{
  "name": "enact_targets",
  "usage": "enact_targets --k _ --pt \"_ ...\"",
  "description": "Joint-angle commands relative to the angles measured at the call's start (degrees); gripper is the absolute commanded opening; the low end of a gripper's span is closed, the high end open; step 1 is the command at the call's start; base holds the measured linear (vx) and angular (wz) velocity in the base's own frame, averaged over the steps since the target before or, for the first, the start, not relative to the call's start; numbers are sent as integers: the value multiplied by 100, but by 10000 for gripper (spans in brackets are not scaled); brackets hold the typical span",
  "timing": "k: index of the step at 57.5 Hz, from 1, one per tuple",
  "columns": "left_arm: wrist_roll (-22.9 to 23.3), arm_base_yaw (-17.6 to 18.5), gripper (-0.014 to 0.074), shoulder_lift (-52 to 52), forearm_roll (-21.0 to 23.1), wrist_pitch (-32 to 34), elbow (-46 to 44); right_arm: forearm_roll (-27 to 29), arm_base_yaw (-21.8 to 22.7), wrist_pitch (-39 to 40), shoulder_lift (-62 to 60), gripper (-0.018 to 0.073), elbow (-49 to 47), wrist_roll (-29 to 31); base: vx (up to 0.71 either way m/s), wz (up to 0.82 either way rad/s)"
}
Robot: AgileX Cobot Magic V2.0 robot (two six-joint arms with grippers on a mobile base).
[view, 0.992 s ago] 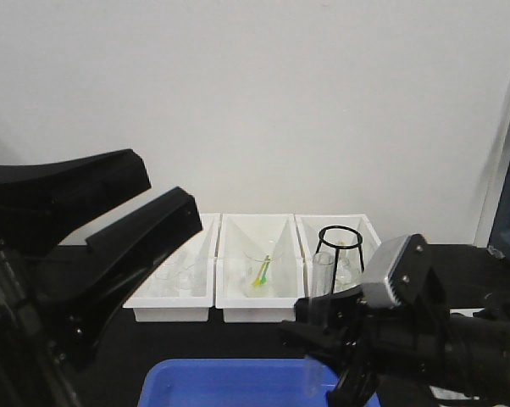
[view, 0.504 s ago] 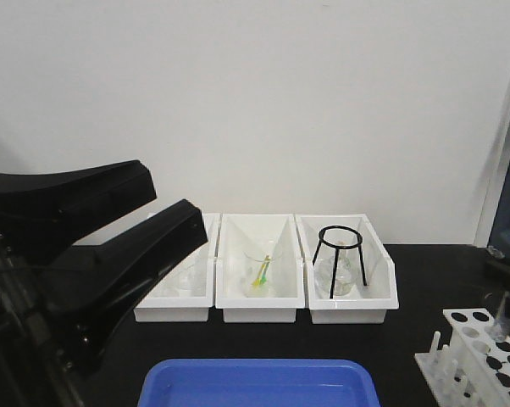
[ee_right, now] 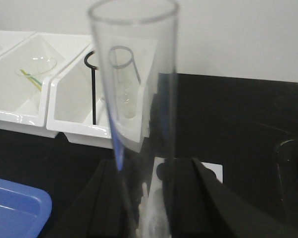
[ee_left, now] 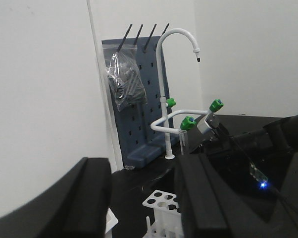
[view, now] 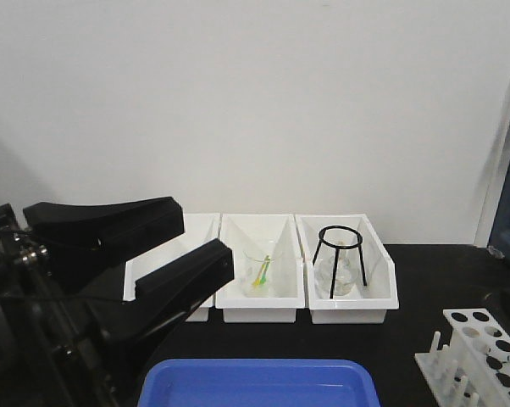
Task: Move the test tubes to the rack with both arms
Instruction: 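Carry the test tube with the right gripper above the white rack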
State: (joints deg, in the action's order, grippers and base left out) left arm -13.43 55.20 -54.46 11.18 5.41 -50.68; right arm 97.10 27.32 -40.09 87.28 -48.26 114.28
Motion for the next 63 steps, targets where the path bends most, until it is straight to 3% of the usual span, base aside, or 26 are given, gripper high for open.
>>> enact_targets --k 1,21,63 --pt "3 4 428 67 -3 421 -200 523 36 -396 -72 -6 -202 252 0 0" --pt "3 4 428 67 -3 407 -200 518 36 -690 513 -6 -742 271 0 0" --pt "3 4 428 67 -3 401 -200 518 20 -884 1201 -6 -752 319 0 0"
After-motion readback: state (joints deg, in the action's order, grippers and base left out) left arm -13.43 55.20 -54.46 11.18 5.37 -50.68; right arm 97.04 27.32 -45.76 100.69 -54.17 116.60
